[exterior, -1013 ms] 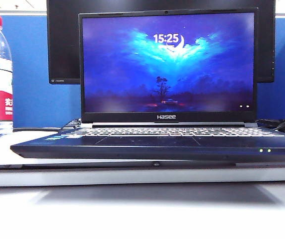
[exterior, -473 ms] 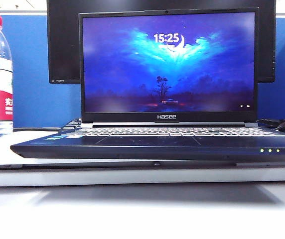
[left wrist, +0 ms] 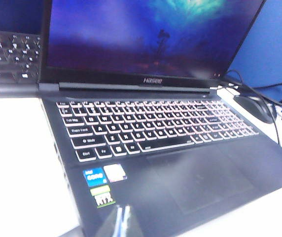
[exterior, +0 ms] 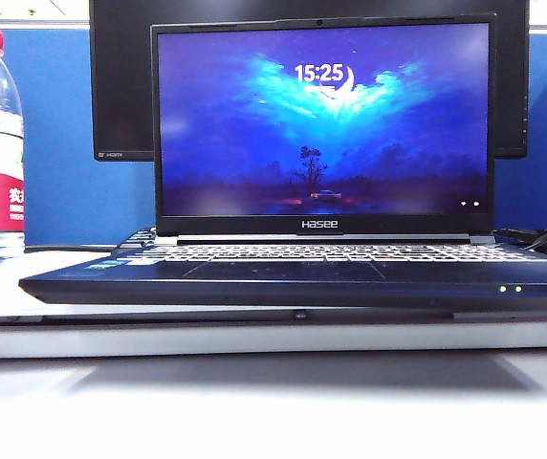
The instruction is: Open the lid of the black laptop.
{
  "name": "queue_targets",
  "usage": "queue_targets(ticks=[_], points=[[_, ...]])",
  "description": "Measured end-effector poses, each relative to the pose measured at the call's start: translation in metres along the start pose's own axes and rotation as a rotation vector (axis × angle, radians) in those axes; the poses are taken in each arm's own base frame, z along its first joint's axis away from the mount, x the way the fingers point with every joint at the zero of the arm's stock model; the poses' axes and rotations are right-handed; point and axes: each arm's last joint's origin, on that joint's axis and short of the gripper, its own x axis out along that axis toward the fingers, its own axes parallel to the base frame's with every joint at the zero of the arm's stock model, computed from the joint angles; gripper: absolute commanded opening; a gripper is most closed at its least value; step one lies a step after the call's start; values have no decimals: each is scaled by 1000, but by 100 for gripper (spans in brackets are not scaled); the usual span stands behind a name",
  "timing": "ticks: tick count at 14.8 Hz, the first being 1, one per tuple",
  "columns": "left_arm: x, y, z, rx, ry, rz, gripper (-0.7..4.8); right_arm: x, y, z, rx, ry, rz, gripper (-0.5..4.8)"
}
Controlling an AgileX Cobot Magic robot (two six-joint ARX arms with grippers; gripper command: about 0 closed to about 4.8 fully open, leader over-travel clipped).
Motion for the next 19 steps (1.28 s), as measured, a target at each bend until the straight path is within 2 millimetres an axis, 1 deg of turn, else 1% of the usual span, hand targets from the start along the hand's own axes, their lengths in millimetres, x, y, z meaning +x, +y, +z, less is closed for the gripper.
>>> queue_targets(ticks=[12,14,15,17,19], points=[[0,0,0,-15,1,-3,24,0,0,0,0,-1,1,-6],[0,1,0,3,-1,3,25,0,0,0,0,-1,1,-6],[-1,8,2,87,-22,76,25,0,0,0,0,-1,1,-5],[-4,26,6,147,-77,260,25,0,0,0,0,-1,1,-6],[-8,39,10,199,-95,331,25,0,0,0,0,-1,2,-5]])
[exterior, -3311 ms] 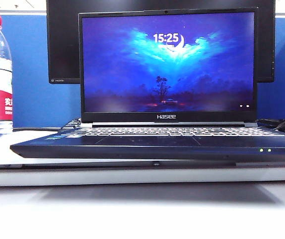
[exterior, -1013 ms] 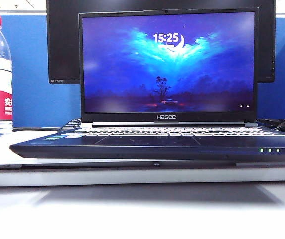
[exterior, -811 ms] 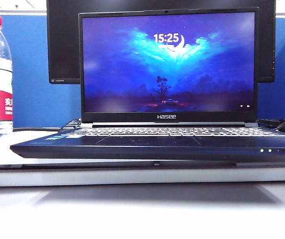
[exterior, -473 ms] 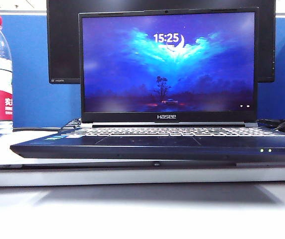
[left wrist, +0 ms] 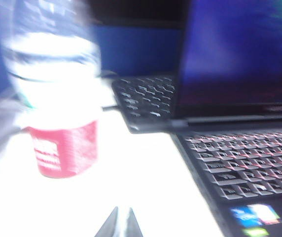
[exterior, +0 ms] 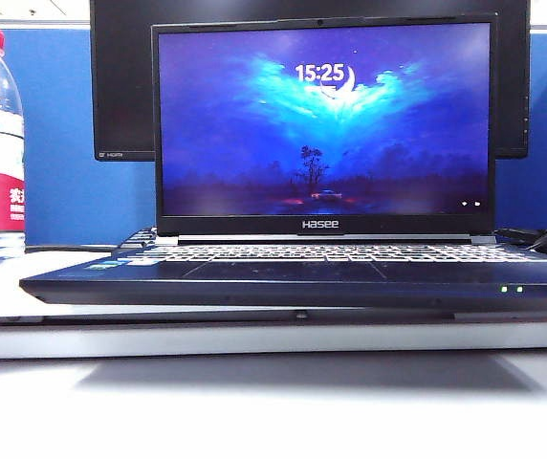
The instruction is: Open the lid of the black laptop.
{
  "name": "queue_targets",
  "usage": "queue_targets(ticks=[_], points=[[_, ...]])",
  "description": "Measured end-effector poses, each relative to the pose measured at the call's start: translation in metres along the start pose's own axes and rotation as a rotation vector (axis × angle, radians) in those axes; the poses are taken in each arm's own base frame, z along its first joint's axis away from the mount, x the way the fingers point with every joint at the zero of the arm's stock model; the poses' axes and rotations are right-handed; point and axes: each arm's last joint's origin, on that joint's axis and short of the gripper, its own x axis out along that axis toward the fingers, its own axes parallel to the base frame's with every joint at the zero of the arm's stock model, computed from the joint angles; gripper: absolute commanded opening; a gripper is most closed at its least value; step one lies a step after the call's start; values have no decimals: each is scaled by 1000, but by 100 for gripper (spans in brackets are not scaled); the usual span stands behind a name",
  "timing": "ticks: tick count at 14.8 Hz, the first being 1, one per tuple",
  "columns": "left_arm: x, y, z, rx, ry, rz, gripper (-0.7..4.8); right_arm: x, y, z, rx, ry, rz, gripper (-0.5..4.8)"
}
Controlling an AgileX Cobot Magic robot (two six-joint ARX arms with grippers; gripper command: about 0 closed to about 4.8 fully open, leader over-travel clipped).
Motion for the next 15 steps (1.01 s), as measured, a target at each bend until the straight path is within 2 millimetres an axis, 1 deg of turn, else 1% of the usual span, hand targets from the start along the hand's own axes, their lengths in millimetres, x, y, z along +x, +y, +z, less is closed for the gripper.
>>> queue_targets(ticks=[2,4,5,8,11,15], points=[[-1,10,1,20,-14,40,25,0,0,0,0,0,-1,-5],[1,17,-8,25,-16,50,25,0,0,0,0,0,0,-6],[0,19,-8,29,-22,56,25,0,0,0,0,0,-1,-6],[0,22,-7,38,-30,87,25,0,0,0,0,0,-1,-6],[-1,27,-7,17,-34,191,25,0,0,0,0,0,-1,-6],[-1,28,-7,3,-36,230,25,0,0,0,0,0,-1,-6]])
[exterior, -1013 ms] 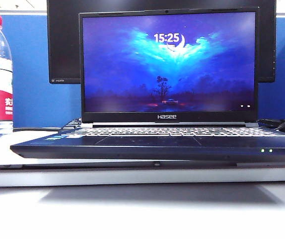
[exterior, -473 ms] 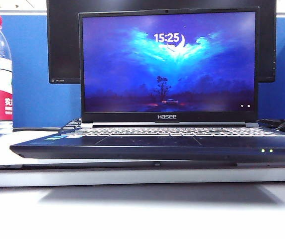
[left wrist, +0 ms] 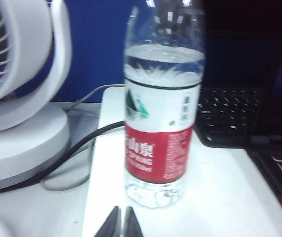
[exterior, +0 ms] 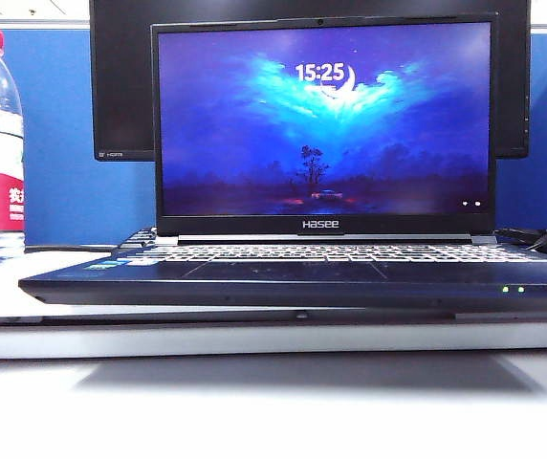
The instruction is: Open the lid of the black laptop.
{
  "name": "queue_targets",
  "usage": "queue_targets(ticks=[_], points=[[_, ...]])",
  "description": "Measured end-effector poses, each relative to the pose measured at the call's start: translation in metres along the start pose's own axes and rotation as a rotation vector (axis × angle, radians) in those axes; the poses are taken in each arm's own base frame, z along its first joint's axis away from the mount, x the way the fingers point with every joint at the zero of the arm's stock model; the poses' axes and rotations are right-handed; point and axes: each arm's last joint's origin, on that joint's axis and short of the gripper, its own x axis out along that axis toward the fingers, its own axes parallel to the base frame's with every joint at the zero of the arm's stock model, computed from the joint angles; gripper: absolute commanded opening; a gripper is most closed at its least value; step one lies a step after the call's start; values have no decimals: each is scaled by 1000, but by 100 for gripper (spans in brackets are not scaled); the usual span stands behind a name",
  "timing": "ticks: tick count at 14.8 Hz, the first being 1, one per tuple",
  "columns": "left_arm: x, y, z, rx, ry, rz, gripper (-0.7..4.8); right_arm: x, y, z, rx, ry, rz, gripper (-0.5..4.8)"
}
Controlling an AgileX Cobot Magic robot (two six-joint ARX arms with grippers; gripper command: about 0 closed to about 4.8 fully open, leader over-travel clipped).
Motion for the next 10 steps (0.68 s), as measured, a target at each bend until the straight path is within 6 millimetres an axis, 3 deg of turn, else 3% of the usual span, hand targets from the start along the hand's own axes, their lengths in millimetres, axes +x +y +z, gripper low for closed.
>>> queue_targets(ticks=[10], points=[[0,0,-1,-3,12,7,25,0,0,0,0,0,0,-6]])
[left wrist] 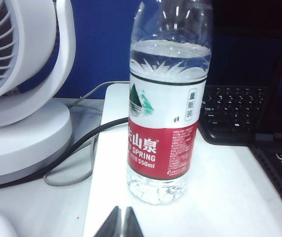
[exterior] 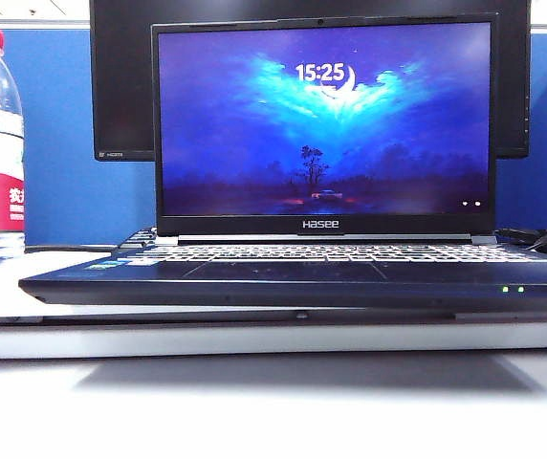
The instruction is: Open the lid of the black laptop.
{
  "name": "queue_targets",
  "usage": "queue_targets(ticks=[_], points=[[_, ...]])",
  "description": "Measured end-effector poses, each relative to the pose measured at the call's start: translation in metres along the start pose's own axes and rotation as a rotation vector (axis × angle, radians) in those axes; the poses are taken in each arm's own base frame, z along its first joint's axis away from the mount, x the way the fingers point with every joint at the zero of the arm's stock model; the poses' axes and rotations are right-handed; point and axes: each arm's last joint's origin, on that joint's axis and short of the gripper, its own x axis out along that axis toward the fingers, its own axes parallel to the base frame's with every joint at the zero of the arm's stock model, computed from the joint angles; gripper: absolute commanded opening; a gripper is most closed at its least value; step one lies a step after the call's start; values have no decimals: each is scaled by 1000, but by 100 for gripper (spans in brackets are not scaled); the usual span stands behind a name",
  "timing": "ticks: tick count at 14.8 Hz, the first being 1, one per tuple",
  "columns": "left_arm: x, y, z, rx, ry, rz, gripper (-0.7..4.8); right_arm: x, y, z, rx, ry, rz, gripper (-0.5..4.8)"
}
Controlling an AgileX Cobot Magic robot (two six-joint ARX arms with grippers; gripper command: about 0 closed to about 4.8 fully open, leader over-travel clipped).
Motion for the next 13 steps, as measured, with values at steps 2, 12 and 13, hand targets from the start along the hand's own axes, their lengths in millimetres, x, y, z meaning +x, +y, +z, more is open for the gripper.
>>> queue_targets(ticks=[2,12,13], points=[[0,0,0,0,0,0,25,0,0,0,0,0,0,-6],[0,0,0,0,0,0,25,0,0,0,0,0,0,-5],[0,0,0,0,0,0,25,0,0,0,-18,-1,-3,-6]])
